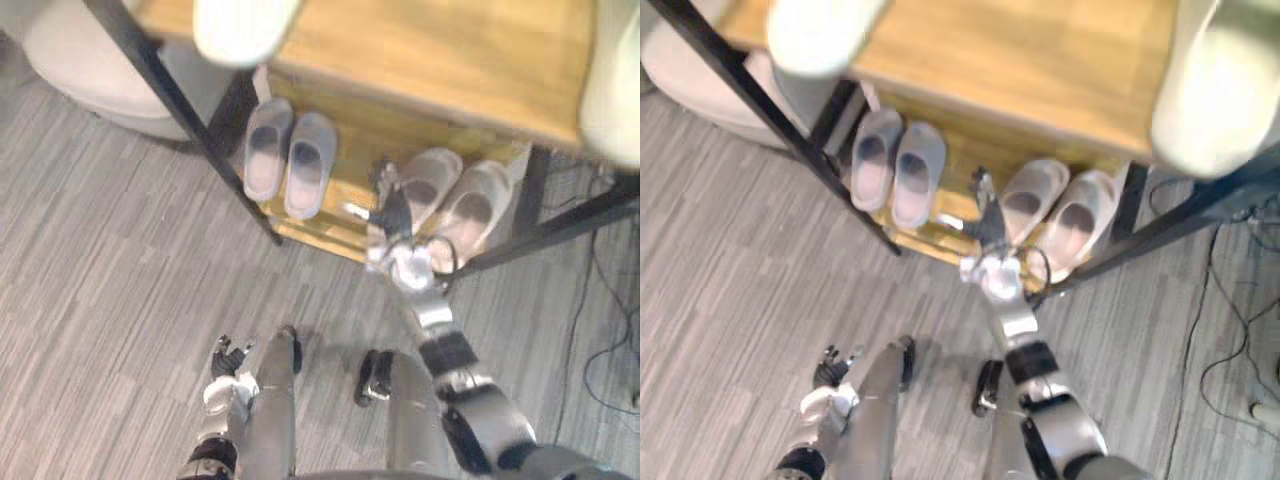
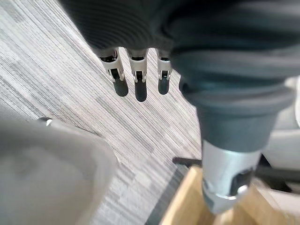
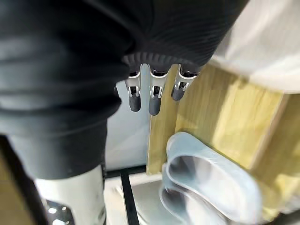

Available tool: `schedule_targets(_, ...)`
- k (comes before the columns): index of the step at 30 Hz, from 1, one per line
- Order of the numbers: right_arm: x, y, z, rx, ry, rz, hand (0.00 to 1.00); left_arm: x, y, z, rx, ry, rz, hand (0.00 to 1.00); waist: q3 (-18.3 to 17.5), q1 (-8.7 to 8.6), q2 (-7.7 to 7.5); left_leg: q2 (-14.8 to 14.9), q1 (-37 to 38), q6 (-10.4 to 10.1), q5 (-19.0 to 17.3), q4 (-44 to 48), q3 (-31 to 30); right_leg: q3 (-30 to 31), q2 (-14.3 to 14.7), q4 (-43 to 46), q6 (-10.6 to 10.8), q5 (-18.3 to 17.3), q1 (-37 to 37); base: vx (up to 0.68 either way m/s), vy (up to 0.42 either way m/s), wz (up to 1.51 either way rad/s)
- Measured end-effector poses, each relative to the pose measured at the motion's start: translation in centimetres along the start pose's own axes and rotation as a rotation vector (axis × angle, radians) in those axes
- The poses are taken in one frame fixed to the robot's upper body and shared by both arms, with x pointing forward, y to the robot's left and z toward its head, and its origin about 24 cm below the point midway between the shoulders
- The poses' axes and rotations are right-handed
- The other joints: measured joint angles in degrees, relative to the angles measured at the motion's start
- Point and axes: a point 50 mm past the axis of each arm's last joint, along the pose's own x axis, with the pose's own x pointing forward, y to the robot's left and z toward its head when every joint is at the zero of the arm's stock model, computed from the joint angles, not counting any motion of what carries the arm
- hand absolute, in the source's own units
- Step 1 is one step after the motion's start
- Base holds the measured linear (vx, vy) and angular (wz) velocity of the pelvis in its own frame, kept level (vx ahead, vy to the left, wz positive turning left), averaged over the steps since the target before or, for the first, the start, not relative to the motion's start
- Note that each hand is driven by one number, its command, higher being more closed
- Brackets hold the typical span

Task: Organize the slippers on the shoe rack

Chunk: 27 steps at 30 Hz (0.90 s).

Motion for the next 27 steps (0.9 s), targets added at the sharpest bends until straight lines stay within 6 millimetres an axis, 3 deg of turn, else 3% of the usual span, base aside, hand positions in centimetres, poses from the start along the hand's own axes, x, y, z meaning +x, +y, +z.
schedule_targets(1,-2.3,0.4,-2.2,-0.054,0.069,0.05,0.0,-0.4,0.0,-1.2,0.056,0.032,-0.027,0.0,-2.1,-0.61,-0.36,0.04,4.2,0.44,1.11,-4.23,1.65,0.14,0.16,-4.43,0.74,1.56,3.72,0.12,0.095,-0.14)
schedule_targets(4,-4.7,0.5,-4.3,-0.052,0.153,0.069,0.0,-0.8,-0.5,-2.2,0.125,0.069,-0.069,0.0,-3.98,-1.06,-0.54,0.14,8.5,1.02,2.12,-8.67,3.21,0.67,0.85,-9.68,1.4,3.72,7.71,0.12,0.102,-0.21)
schedule_targets(8,-9.7,0.3,-8.5,-0.088,0.35,0.11,0.0,-1.7,-0.9,-4.5,0.257,0.146,-0.15,0.0,-7.13,-2.57,-1.68,-0.54,18.57,1.54,5.23,-19.21,5.83,2.06,1.81,-20.43,2.94,7.96,16.18,0.12,0.099,-0.28)
schedule_targets(12,-14.5,-2.1,-13.6,-0.107,0.639,0.05,0.0,-2.4,-1.3,-6.1,0.361,0.2,-0.214,0.0,-9.66,-4.76,-1.09,-1.93,26.38,2.06,9.06,-29.43,7.68,3.26,2.41,-29.55,4.12,12.13,22.54,0.11,0.085,-0.2)
schedule_targets(17,-20.6,-4.5,-17.4,-0.085,0.925,-0.075,0.0,-2.7,-0.9,-6.9,0.427,0.238,-0.232,0.0,-10.55,-5.53,-0.16,-2.29,31.89,2.32,10.62,-34.77,9.79,5.38,3.41,-34.88,4.59,14.68,26.21,0.02,0.043,-0.26)
schedule_targets(20,-24.2,-5.5,-18.8,-0.002,1.072,-0.214,0.0,-2.7,-0.8,-7.0,0.465,0.235,-0.242,0.0,-10.93,-5.81,0.6,-2.45,34.26,2.31,11.33,-37.01,10.53,6.36,3.81,-36.73,4.64,15.63,27.85,0.0,0.015,-0.19)
schedule_targets(27,-27.2,-7.3,-19.4,0.169,1.142,-0.464,0.0,-3.0,-1.7,-7.2,0.58,0.22,-0.321,0.0,-11.37,-6.31,1.07,-2.77,38.94,2.39,11.99,-39.84,11.9,8.22,4.48,-38.45,4.85,16.36,31.08,-0.02,0.005,-0.13)
